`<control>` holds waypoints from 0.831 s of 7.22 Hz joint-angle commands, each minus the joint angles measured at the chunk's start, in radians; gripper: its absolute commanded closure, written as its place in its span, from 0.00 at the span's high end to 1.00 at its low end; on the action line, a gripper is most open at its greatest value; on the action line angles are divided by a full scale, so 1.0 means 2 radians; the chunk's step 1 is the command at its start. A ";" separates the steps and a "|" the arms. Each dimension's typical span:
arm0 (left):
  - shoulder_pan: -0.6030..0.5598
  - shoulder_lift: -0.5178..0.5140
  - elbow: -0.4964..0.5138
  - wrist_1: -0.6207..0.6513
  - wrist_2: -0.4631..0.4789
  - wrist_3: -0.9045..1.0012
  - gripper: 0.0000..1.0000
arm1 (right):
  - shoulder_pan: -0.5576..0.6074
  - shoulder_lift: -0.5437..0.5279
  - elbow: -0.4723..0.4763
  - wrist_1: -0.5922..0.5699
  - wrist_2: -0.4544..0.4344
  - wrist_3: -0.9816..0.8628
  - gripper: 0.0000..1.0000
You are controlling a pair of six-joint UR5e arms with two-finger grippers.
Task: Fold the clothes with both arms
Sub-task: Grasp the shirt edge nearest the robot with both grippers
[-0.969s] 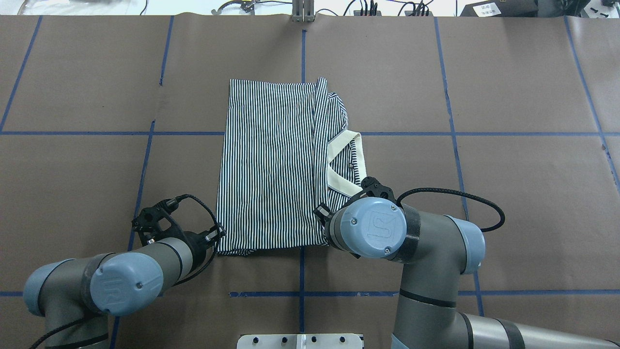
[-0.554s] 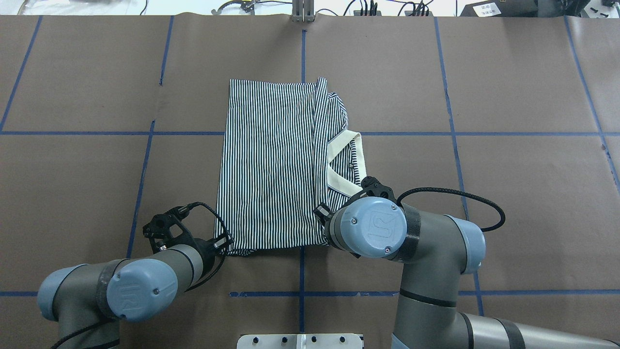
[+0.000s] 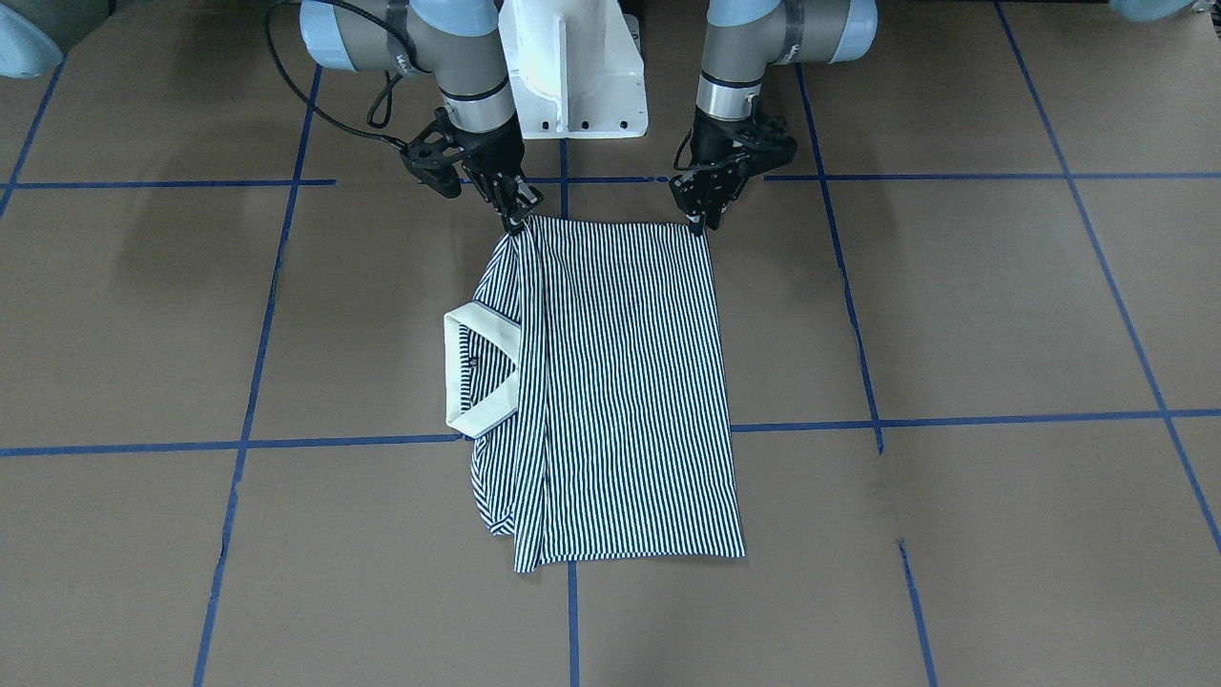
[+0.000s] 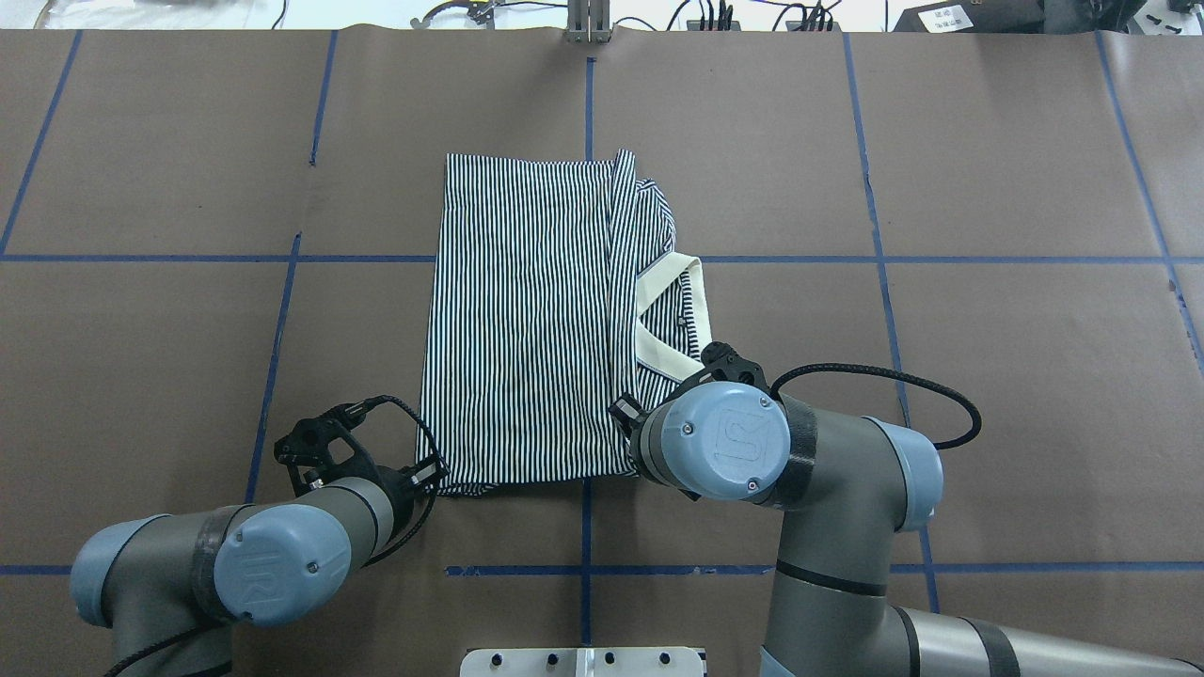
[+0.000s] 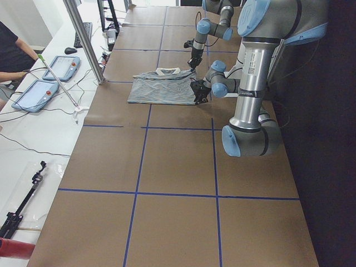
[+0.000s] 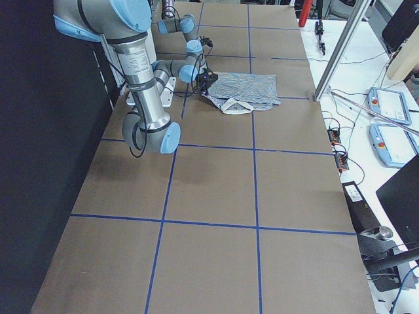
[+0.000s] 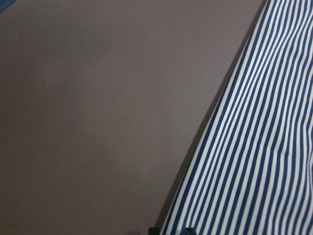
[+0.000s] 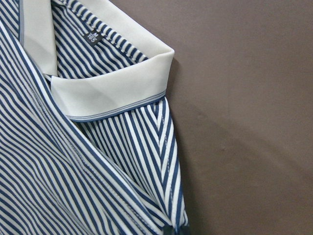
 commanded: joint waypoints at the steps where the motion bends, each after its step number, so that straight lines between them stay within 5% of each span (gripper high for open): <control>1: 0.001 -0.002 0.000 0.007 0.000 0.001 0.39 | 0.000 0.000 0.002 -0.001 0.000 0.000 0.00; 3: 0.010 -0.002 0.005 0.007 -0.001 0.001 0.37 | 0.000 -0.001 0.004 -0.001 0.000 0.001 0.00; 4: 0.010 -0.011 0.005 0.007 -0.002 -0.001 0.11 | 0.000 -0.001 0.004 -0.001 0.000 0.001 0.00; 5: 0.010 -0.013 0.006 0.007 -0.002 -0.001 0.00 | 0.000 -0.001 0.004 -0.001 -0.001 0.001 0.00; 6: 0.010 -0.014 0.003 0.007 -0.002 -0.001 0.00 | 0.000 -0.002 0.003 -0.001 0.000 0.001 0.00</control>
